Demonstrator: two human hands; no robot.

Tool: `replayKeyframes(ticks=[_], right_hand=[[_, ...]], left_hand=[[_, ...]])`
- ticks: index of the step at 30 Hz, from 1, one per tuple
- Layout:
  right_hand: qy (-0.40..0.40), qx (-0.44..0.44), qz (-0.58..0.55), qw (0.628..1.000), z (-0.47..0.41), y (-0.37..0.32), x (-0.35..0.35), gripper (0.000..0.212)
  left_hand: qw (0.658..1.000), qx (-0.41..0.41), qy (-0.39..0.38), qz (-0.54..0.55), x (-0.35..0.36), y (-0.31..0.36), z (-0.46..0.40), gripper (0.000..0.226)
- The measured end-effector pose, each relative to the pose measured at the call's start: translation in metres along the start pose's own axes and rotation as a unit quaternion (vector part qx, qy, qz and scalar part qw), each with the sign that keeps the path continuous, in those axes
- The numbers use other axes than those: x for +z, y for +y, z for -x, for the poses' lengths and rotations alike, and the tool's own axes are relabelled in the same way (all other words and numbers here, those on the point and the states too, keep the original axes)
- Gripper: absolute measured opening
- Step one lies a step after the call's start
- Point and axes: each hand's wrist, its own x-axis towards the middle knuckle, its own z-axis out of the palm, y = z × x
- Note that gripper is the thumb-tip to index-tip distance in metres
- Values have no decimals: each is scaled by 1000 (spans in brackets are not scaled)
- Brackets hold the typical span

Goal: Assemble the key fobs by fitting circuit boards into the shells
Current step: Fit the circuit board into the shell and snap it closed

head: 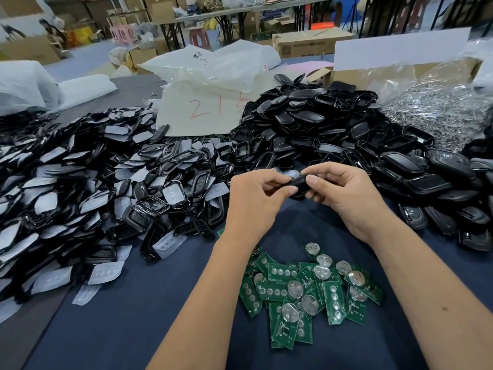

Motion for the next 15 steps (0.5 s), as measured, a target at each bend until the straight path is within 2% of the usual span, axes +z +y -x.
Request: replayKeyframes(ticks=[4,6,15], right_hand=[[-5,13,-48,999,0,-1,0,21],[-10,17,-60,998,1,-2,-1,24],[-17,28,-83,996,2,-3,1,22]], left_hand=[[997,-38,-3,62,0,-3,-1,24],[994,-62,-18,90,0,-5,-2,21],[978,-97,-31,183,0,-4,-1,21]])
